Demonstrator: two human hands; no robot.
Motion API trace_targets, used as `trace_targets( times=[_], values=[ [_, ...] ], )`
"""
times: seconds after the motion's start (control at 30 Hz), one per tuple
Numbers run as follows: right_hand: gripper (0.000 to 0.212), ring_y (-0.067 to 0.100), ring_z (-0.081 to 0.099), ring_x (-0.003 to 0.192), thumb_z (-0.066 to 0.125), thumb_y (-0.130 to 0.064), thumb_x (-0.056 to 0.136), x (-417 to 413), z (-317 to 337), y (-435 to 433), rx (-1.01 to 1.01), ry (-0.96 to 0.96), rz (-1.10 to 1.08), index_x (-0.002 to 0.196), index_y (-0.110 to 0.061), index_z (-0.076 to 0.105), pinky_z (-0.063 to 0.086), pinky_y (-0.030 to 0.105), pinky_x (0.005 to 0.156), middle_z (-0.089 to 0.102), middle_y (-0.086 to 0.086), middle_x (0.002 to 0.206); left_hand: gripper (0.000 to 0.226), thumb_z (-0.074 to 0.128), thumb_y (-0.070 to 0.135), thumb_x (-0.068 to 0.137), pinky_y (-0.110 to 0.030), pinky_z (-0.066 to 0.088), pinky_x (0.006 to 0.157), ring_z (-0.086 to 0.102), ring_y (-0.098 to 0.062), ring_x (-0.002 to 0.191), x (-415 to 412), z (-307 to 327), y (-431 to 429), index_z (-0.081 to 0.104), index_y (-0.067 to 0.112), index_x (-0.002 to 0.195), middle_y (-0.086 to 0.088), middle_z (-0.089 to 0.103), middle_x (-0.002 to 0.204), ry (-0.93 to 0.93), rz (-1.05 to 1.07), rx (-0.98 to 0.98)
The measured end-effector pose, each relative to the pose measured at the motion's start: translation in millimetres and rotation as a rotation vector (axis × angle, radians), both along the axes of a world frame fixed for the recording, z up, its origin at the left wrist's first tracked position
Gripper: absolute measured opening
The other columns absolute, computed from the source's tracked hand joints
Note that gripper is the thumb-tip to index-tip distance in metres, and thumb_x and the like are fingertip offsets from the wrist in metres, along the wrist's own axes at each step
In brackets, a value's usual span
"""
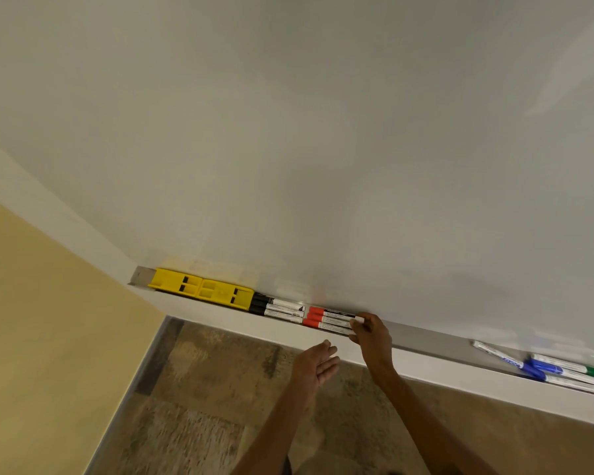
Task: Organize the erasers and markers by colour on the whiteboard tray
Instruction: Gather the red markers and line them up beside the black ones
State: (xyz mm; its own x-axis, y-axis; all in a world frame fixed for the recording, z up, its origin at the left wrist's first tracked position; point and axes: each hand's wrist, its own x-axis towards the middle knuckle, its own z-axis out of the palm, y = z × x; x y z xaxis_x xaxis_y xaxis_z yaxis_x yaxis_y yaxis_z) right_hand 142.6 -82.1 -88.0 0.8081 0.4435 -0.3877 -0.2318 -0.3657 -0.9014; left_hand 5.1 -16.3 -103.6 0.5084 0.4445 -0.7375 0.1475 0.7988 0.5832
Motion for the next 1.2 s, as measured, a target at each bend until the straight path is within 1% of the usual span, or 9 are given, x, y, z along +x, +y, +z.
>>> trace_targets(
  times=[0.17,0.27,0.33,0.4,0.5,0.8,1.0,1.1,1.2],
  values=[
    [0.026,0.014,0.069,0.082,0.06,-0.025,0.094,-5.9,-0.2,0.7,-0.114,-0.066,-0.034,0.116,-0.011,0.059,0.061,0.037,0.074,0.069,0.005,0.104,0.045,0.071,0.026,0.087,-0.033,0.058,0.083,0.07,-0.028,0.106,1.8,2.1,-3.4,0.06,0.002,0.123,-0.014,0.07,0.12,-0.018,-0.008,-0.001],
    [0.035,0.02,0.067,0.096,0.061,-0.032,0.092,-6.2,-6.0,-4.6,-0.185,-0.152,-0.049,0.122,-0.014,0.058,0.058,0.045,0.083,0.068,0.003,0.113,0.044,0.071,0.026,0.087,-0.034,0.058,0.086,0.071,-0.027,0.104,-1.6,-0.2,-5.8,0.061,0.002,0.122,-0.014,0.071,0.118,-0.026,-0.006,0.0],
    [0.025,0.022,0.064,0.093,0.058,-0.027,0.093,-5.0,-5.9,-7.2,-0.26,-0.256,-0.035,0.113,-0.012,0.061,0.055,0.043,0.083,0.069,0.004,0.104,0.044,0.072,0.027,0.086,-0.037,0.057,0.09,0.071,-0.027,0.104,-4.2,-2.2,-6.6,0.061,0.002,0.122,-0.014,0.07,0.119,-0.028,-0.004,-0.003],
    [0.009,0.025,0.061,0.081,0.056,-0.017,0.092,-3.0,-3.1,-6.8,-0.311,-0.326,-0.013,0.095,-0.01,0.061,0.052,0.04,0.073,0.066,0.009,0.091,0.046,0.073,0.029,0.085,-0.038,0.056,0.093,0.071,-0.026,0.105,-6.8,-4.2,-7.6,0.061,0.004,0.121,-0.014,0.07,0.12,-0.029,-0.009,0.0],
    [0.007,0.027,0.057,0.072,0.055,-0.009,0.089,0.0,-2.1,-1.0,-0.366,-0.355,0.039,0.083,-0.007,0.057,0.045,0.035,0.062,0.062,0.013,0.082,0.047,0.074,0.031,0.084,-0.039,0.055,0.095,0.07,-0.026,0.106,-9.7,-5.4,-9.4,0.061,0.004,0.121,-0.013,0.07,0.12,-0.028,-0.01,0.007],
    [0.011,0.027,0.057,0.077,0.051,-0.004,0.087,-4.2,-2.4,9.7,-0.353,-0.344,0.104,0.092,-0.005,0.061,0.05,0.039,0.069,0.061,0.011,0.086,0.039,0.069,0.021,0.089,-0.036,0.056,0.092,0.068,-0.029,0.108,-9.9,-0.9,-12.3,0.061,0.003,0.122,-0.016,0.069,0.121,-0.033,0.05,-0.018],
    [0.008,0.029,0.057,0.074,0.049,-0.008,0.089,-0.9,0.8,-10.0,-0.319,-0.388,0.138,0.085,-0.007,0.056,0.049,0.04,0.065,0.061,0.01,0.081,0.039,0.068,0.019,0.089,-0.032,0.059,0.084,0.068,-0.03,0.108,-4.3,6.5,-22.4,0.059,0.001,0.123,-0.017,0.067,0.123,-0.044,0.065,-0.025],
    [0.013,0.021,0.06,0.082,0.05,-0.011,0.095,7.3,2.2,-43.8,-0.289,-0.471,0.12,0.101,-0.012,0.062,0.051,0.037,0.073,0.064,0.001,0.094,0.042,0.066,0.021,0.091,-0.029,0.059,0.082,0.065,-0.03,0.111,6.2,9.4,-35.2,0.057,0.001,0.127,-0.016,0.065,0.127,-0.048,0.042,-0.011],
    [0.019,0.02,0.064,0.091,0.057,-0.013,0.096,25.8,0.1,-90.4,-0.29,-0.575,0.099,0.113,-0.013,0.064,0.055,0.037,0.079,0.067,0.003,0.106,0.041,0.063,0.018,0.093,-0.027,0.06,0.077,0.063,-0.031,0.112,22.1,13.2,-54.6,0.055,0.0,0.128,-0.017,0.063,0.127,-0.055,0.012,-0.028]
  ],
)
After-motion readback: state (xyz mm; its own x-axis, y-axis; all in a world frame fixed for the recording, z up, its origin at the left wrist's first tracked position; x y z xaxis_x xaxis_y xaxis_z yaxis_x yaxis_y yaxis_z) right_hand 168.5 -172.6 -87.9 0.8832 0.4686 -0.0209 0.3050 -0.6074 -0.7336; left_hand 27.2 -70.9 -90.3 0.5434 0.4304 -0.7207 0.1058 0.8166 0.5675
